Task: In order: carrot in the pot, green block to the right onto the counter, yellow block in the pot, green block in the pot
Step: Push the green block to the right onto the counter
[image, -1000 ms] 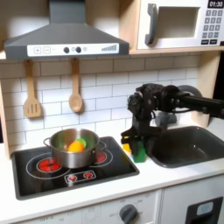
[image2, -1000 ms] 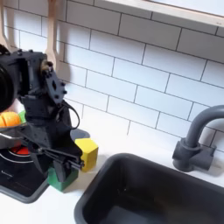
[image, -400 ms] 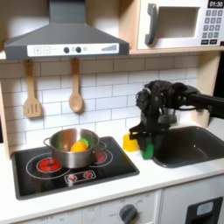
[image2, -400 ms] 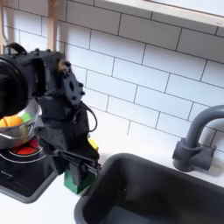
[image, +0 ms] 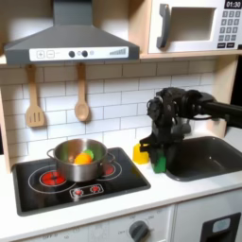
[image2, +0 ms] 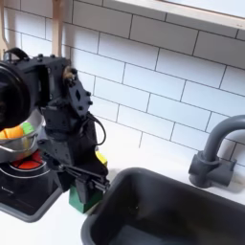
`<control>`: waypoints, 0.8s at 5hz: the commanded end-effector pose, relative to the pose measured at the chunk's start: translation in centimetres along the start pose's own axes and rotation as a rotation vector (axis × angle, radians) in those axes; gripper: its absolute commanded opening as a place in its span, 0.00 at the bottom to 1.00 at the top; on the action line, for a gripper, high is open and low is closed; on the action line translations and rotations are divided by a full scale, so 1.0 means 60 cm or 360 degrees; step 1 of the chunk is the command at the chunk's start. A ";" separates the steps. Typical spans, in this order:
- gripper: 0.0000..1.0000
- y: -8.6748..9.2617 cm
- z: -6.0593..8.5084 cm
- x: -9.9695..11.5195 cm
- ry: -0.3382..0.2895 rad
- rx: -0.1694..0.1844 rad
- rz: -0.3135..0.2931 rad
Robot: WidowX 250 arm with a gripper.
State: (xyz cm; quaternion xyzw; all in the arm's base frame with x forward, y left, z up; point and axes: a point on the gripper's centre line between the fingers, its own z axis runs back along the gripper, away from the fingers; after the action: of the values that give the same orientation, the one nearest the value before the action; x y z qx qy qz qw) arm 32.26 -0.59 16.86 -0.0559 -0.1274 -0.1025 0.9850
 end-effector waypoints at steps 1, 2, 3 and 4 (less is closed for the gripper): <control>1.00 0.004 0.000 -0.005 0.0030 0.0000 0.0007; 1.00 0.016 0.016 0.007 -0.0011 0.0017 0.0038; 1.00 0.033 0.031 0.023 -0.0055 0.0045 0.0062; 1.00 0.041 0.036 0.040 -0.0066 0.0079 0.0065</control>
State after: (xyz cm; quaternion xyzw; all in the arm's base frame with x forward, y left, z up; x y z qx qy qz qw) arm 34.49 1.61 19.00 -0.0378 -0.1437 -0.0779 0.9858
